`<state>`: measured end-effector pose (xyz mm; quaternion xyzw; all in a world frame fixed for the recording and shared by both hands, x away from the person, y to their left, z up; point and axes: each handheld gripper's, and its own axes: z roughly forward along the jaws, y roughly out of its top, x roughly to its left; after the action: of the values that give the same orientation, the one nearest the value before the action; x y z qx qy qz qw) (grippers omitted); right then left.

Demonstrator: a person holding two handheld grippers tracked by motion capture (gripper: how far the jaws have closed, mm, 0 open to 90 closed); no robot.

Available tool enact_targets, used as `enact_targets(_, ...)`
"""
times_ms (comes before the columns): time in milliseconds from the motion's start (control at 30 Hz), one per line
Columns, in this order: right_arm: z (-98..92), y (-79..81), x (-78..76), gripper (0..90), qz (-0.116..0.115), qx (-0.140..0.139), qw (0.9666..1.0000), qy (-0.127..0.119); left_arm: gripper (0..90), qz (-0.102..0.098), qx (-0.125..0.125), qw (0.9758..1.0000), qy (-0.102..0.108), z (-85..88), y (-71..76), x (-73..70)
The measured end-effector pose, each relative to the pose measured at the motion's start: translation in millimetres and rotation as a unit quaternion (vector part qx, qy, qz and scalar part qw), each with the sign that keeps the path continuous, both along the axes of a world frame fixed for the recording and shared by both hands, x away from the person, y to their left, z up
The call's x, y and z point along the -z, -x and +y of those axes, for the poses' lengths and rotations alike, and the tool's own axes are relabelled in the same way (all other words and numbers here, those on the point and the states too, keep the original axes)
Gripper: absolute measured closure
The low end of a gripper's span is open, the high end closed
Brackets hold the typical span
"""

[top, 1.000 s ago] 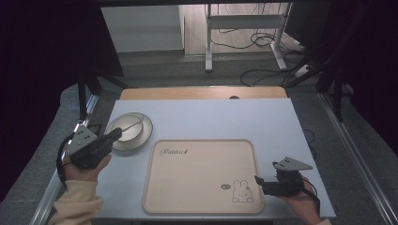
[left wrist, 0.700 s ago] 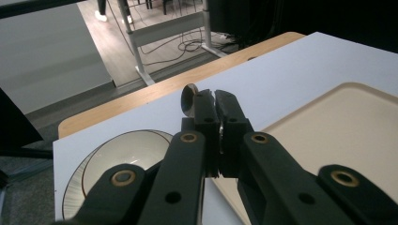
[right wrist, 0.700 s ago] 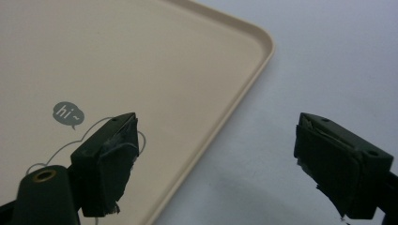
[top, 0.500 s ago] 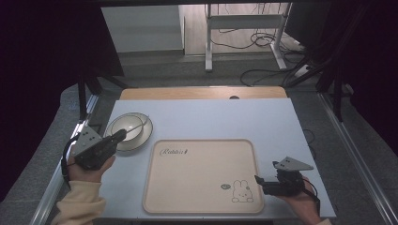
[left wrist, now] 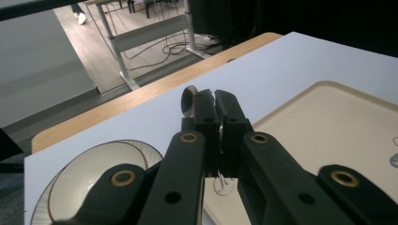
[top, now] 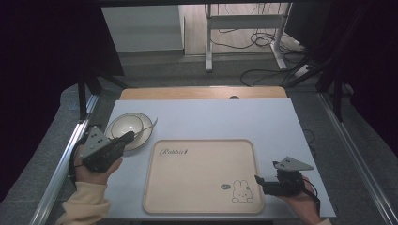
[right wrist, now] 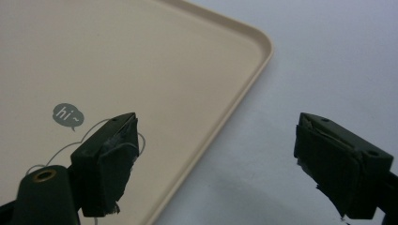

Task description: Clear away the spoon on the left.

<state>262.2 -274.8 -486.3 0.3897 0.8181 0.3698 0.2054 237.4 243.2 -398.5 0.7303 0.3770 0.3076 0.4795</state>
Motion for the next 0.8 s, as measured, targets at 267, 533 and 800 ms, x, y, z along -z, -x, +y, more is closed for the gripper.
enact_targets(267, 0.5, 0.0, 0.3, 14.7, 0.001, -0.001, 1.0000, 0.001, 89.3, 0.005, 0.015, 0.9998, -0.010, -11.0, -1.0, 2.8)
enact_targets(533, 0.5, 0.1, 0.4, 14.8, 0.002, -0.002, 1.0000, 0.002, 89.2, 0.010, 0.027, 0.9994, -0.017, -20.4, -1.7, 7.0)
enact_targets(800, 0.4, 0.1, 0.5, 14.8, 0.002, -0.002, 1.0000, 0.002, 89.2, 0.016, 0.038, 0.9988, -0.026, -29.5, -1.8, 11.6)
